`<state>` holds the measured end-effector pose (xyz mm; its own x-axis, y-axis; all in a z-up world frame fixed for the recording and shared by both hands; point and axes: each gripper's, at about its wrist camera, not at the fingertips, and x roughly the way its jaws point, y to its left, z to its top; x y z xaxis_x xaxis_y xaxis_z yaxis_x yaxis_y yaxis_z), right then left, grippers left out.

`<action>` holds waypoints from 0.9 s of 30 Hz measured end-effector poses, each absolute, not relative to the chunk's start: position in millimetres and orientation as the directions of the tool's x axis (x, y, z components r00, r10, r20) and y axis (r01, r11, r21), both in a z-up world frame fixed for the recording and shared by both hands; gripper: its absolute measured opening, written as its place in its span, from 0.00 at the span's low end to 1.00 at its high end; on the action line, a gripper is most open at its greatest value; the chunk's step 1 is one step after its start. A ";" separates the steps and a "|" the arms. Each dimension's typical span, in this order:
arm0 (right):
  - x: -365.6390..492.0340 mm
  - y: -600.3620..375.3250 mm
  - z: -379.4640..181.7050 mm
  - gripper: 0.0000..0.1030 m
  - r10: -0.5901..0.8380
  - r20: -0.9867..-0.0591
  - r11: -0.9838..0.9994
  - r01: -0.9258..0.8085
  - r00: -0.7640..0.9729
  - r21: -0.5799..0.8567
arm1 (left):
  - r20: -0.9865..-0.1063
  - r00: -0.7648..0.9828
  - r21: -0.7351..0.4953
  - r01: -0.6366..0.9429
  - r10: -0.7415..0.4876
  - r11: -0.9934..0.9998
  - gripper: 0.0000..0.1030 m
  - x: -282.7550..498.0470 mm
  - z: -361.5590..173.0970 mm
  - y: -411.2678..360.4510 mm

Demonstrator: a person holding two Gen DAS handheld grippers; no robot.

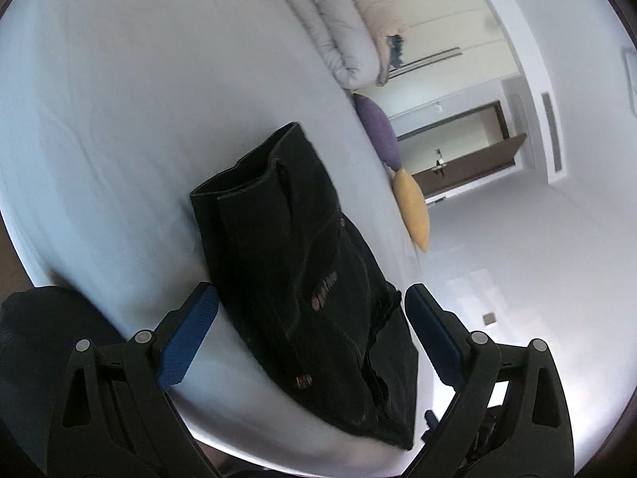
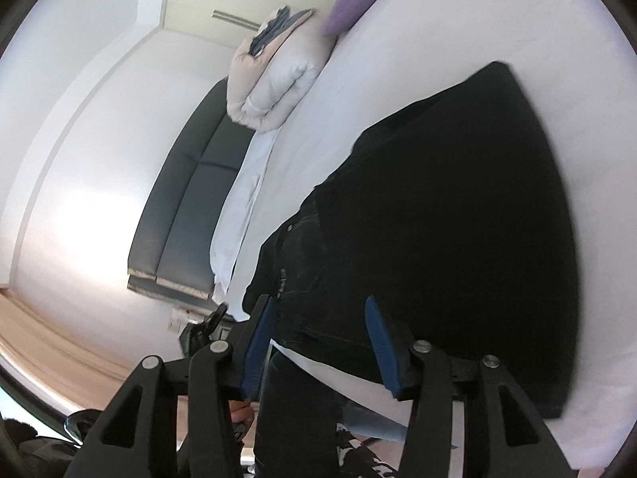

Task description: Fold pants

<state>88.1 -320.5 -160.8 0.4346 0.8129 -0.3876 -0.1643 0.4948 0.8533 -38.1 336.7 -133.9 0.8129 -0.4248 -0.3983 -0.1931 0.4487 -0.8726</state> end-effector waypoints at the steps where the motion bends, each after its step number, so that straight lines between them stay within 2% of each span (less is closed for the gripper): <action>1: 89.6 -316.5 -159.8 0.49 0.818 -0.384 0.490 -0.169 0.428 0.855 | -0.395 0.814 -0.880 -0.202 -0.427 0.430 0.92 -33.9 -140.4 335.7; 5: 96.9 -306.7 -160.1 0.48 0.829 -0.384 0.486 -0.186 0.406 0.854 | -0.370 0.818 -0.905 -0.211 -0.440 0.370 0.92 -22.5 -153.8 343.8; 10: 111.7 -297.8 -163.1 0.42 0.830 -0.394 0.489 -0.176 0.396 0.854 | -0.348 0.828 -0.920 -0.211 -0.440 0.330 0.90 -12.1 -164.9 348.5; 12: 119.0 -295.8 -162.3 0.40 0.827 -0.397 0.494 -0.177 0.399 0.851 | -0.344 0.829 -0.925 -0.220 -0.441 0.309 0.80 -9.0 -170.2 352.6; 14: 126.2 -294.6 -163.1 0.39 0.818 -0.413 0.510 -0.170 0.401 0.844 | -0.347 0.827 -0.928 -0.236 -0.442 0.287 0.59 -2.3 -177.8 354.5; 16: 131.7 -293.5 -164.7 0.36 0.802 -0.445 0.537 -0.156 0.398 0.829 | -0.359 0.822 -0.926 -0.255 -0.442 0.279 0.44 -0.6 -182.6 359.6; 17: 136.0 -293.0 -166.4 0.34 0.794 -0.462 0.550 -0.144 0.395 0.822 | -0.361 0.820 -0.926 -0.259 -0.444 0.274 0.40 0.8 -184.2 361.5; 18: 140.8 -291.9 -168.0 0.33 0.788 -0.478 0.561 -0.132 0.389 0.817 | -0.362 0.818 -0.926 -0.259 -0.447 0.276 0.38 3.1 -184.9 363.3; 19: 147.7 -290.0 -169.2 0.32 0.778 -0.500 0.578 -0.121 0.381 0.807 | -0.368 0.815 -0.922 -0.259 -0.447 0.287 0.31 5.2 -184.5 363.1; 23: 173.4 -275.2 -173.7 0.29 0.767 -0.544 0.606 -0.108 0.341 0.788 | -0.394 0.805 -0.906 -0.258 -0.444 0.335 0.21 8.2 -179.2 363.3; 27: 191.7 -253.0 -178.4 0.28 0.781 -0.547 0.600 -0.122 0.301 0.791 | -0.431 0.798 -0.865 -0.232 -0.422 0.445 0.18 11.5 -153.9 354.2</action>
